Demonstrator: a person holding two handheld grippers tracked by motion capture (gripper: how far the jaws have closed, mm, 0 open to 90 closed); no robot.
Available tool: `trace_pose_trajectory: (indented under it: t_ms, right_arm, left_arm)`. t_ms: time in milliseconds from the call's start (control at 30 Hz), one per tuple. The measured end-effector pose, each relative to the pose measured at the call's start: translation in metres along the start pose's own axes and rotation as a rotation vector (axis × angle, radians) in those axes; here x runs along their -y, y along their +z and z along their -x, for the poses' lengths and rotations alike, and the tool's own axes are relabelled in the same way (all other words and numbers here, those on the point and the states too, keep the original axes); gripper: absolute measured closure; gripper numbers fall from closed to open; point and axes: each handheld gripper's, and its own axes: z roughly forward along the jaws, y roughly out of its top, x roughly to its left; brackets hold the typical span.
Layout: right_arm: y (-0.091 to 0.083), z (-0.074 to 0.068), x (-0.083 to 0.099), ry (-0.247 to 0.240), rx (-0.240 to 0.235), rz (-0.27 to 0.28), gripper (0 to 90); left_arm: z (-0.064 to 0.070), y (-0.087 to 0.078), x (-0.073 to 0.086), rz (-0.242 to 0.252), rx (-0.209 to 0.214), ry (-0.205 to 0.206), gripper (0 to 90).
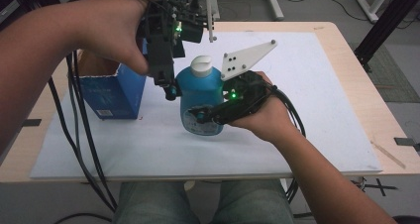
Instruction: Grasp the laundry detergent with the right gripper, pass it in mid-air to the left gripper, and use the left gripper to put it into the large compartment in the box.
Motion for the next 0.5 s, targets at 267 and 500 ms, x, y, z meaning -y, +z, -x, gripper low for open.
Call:
trace_pose_trajectory:
  t_ms: [267, 500]
  right_arm:
    - [0.002, 0.000, -0.009, -0.005, -0.015, -0.001, 46.3]
    - [0.006, 0.000, -0.013, -0.001, -0.031, -0.006, 46.3]
  left_arm:
    - [0.007, 0.003, -0.009, -0.011, 0.007, 0.014, 1.8]
    - [0.009, 0.005, -0.012, -0.015, 0.014, 0.001, 1.8]
